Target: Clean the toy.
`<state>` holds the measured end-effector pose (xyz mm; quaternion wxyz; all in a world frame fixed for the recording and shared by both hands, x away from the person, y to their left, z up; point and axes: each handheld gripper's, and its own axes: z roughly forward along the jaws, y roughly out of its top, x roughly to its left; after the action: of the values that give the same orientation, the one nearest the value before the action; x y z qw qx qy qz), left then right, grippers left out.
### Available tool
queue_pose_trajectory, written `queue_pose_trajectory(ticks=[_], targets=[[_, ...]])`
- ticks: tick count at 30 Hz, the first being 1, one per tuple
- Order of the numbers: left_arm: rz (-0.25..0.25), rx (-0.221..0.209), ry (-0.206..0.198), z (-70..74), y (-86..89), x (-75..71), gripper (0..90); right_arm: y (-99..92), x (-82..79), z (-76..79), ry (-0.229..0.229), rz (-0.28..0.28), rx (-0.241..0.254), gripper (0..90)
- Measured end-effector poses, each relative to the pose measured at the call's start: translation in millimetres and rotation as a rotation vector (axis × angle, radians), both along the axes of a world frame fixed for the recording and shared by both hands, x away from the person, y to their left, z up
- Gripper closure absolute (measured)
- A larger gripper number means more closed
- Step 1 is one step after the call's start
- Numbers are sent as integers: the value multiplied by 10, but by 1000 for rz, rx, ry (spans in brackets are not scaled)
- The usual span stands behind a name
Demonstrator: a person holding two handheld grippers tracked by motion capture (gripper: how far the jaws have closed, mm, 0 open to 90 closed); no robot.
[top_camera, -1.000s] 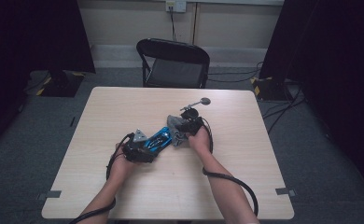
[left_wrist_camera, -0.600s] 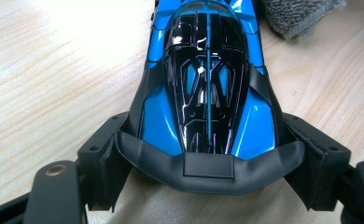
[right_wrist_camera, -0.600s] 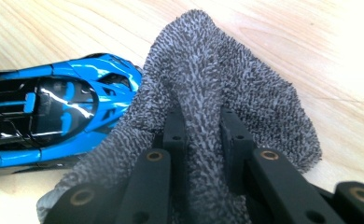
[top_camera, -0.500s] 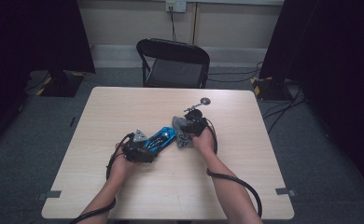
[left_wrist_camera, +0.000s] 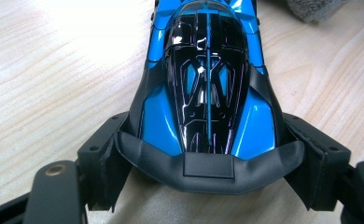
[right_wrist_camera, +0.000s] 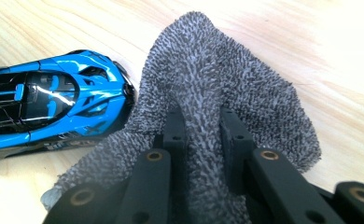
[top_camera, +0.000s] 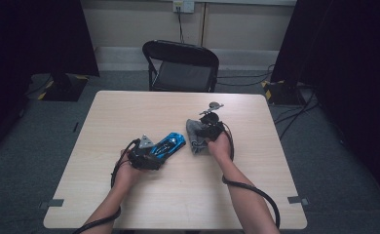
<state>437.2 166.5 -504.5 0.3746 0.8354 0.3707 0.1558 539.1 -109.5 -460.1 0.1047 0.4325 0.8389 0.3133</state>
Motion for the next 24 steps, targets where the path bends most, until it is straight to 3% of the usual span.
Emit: queue_pose_trajectory(ticks=[10,24], targets=[[1,-2,0,-1,-1,-1,241,-135,-44,112,-13,-14,25,759],[0,-1,1,0,0,0,241,-61,-141,268,-38,36,44,759]])
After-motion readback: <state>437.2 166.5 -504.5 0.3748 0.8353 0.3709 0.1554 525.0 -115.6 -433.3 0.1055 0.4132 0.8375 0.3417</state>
